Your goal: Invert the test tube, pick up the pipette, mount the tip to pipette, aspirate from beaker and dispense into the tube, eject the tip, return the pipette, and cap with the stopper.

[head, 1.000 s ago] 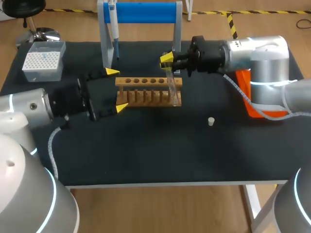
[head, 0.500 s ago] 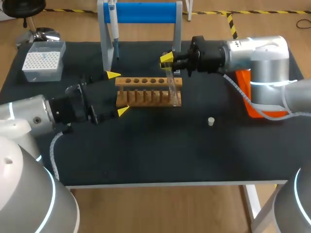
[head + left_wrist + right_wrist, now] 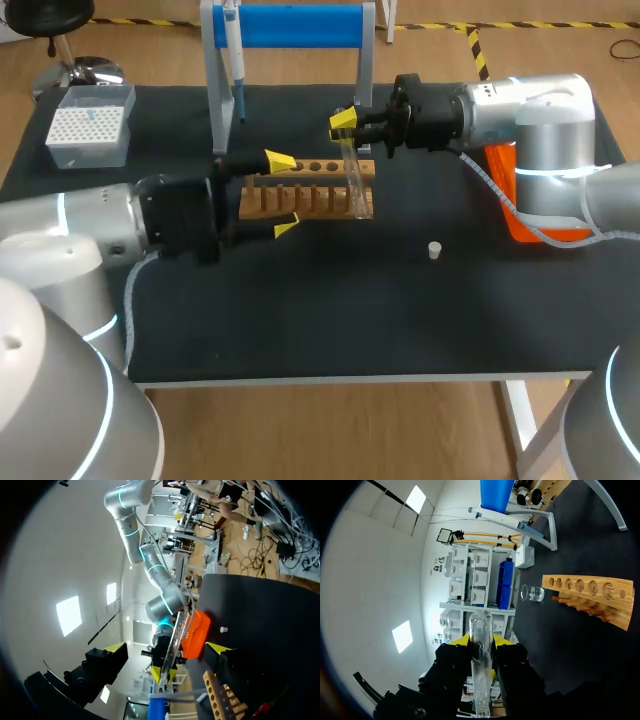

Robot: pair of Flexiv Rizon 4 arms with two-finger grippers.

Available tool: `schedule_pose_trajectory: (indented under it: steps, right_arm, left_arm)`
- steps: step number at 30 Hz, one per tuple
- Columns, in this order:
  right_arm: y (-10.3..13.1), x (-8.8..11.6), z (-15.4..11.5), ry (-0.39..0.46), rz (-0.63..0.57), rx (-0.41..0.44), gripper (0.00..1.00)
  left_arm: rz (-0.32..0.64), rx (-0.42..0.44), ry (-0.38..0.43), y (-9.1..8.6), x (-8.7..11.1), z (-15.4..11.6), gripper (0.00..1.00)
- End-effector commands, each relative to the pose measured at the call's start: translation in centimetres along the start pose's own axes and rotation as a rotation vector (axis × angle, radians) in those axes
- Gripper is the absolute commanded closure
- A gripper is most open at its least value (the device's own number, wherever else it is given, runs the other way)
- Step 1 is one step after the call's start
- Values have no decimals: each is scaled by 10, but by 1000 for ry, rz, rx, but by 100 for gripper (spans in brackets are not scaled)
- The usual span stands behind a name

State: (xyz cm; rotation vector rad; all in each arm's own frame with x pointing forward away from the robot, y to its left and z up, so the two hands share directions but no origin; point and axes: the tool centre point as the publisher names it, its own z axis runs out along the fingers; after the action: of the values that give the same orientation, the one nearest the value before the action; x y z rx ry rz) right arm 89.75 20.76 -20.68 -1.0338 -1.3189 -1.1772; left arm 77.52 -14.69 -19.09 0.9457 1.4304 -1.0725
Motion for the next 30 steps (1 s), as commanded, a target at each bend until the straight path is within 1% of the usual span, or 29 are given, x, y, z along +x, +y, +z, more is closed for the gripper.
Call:
schedule_pose_trajectory:
  steps: [1, 2, 3, 4, 5, 8, 9, 13, 18, 22, 24, 30]
  right_arm:
    - [0, 1, -1, -3, 0, 1, 100]
    - [0, 1, -1, -3, 0, 1, 100]
    - [0, 1, -1, -3, 0, 1, 100]
    - [0, 1, -1, -3, 0, 1, 100]
    - [0, 1, -1, -3, 0, 1, 100]
    - [0, 1, -1, -3, 0, 1, 100]
    - [0, 1, -1, -3, 0, 1, 100]
    - [0, 1, -1, -3, 0, 1, 100]
    - [0, 1, -1, -3, 0, 1, 100]
    - [0, 1, -1, -3, 0, 1, 100]
    - [0, 1, -1, -3, 0, 1, 100]
    - [0, 1, -1, -3, 0, 1, 100]
  left_arm:
    - [27, -2, -26, 9, 7, 15, 0]
    - [27, -2, -26, 9, 7, 15, 0]
    - [55, 4, -26, 9, 7, 21, 0]
    - [55, 4, -26, 9, 7, 21, 0]
    - [80, 15, -18, 8, 7, 28, 0]
    - [83, 17, -17, 8, 7, 29, 0]
    - [121, 31, -5, 8, 7, 39, 0]
    - [164, 49, -5, 6, 6, 52, 0]
    - [227, 52, 23, 6, 5, 71, 0]
    - [247, 58, 34, 8, 8, 83, 0]
    - [240, 70, 22, 10, 11, 87, 0]
    - [236, 80, 18, 10, 15, 91, 0]
